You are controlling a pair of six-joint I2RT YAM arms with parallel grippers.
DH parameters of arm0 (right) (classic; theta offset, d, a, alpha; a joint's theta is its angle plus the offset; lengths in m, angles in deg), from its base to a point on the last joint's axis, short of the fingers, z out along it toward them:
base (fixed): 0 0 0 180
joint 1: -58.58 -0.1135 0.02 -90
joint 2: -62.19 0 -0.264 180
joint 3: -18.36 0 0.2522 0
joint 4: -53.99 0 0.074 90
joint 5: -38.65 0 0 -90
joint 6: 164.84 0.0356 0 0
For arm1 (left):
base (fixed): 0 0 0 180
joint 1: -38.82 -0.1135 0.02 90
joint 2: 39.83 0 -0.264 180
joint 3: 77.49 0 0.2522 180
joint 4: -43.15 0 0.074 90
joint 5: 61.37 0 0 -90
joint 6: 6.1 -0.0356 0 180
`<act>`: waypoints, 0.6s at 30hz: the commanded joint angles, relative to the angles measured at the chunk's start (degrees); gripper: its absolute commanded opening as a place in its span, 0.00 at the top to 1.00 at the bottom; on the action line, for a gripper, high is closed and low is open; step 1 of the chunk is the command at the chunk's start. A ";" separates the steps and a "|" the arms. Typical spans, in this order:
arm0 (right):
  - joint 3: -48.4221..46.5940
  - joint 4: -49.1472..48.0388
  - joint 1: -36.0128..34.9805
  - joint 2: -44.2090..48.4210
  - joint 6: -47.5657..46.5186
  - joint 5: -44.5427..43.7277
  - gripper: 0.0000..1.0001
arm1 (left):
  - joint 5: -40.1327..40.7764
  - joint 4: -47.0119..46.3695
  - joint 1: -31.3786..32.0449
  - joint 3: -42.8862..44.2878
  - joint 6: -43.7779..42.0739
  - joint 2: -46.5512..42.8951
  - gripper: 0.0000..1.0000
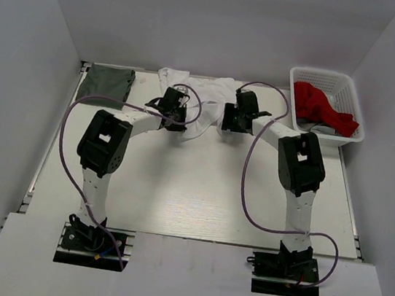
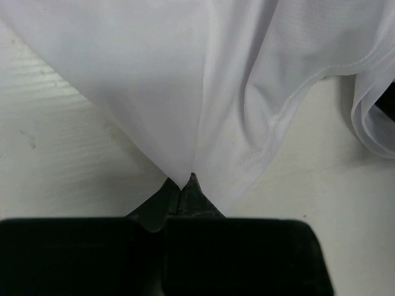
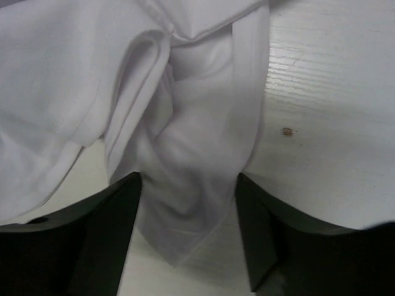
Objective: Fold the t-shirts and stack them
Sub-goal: Flatten out the tshirt
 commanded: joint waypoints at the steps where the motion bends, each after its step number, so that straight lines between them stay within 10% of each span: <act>1: -2.37 2.52 -1.30 -1.94 1.39 -7.25 0.38 | 1.82 0.37 0.23 -2.69 0.04 -6.62 1.00; 4: -1.05 2.52 -2.10 -1.76 2.71 -11.12 0.67 | 2.97 0.37 0.23 -4.10 0.57 -8.38 1.00; 6: 0.62 2.26 -2.36 -0.10 3.24 -13.14 0.69 | 4.28 0.37 -0.30 -5.50 1.10 -10.49 1.00; 7: 2.01 2.17 -2.27 1.56 3.94 -14.10 1.00 | 5.33 0.37 -0.30 -5.51 1.10 -11.20 1.00; 18: 21.70 -12.58 -2.18 33.77 3.42 -15.52 1.00 | 7.89 -1.13 -0.30 -12.88 1.10 -32.10 1.00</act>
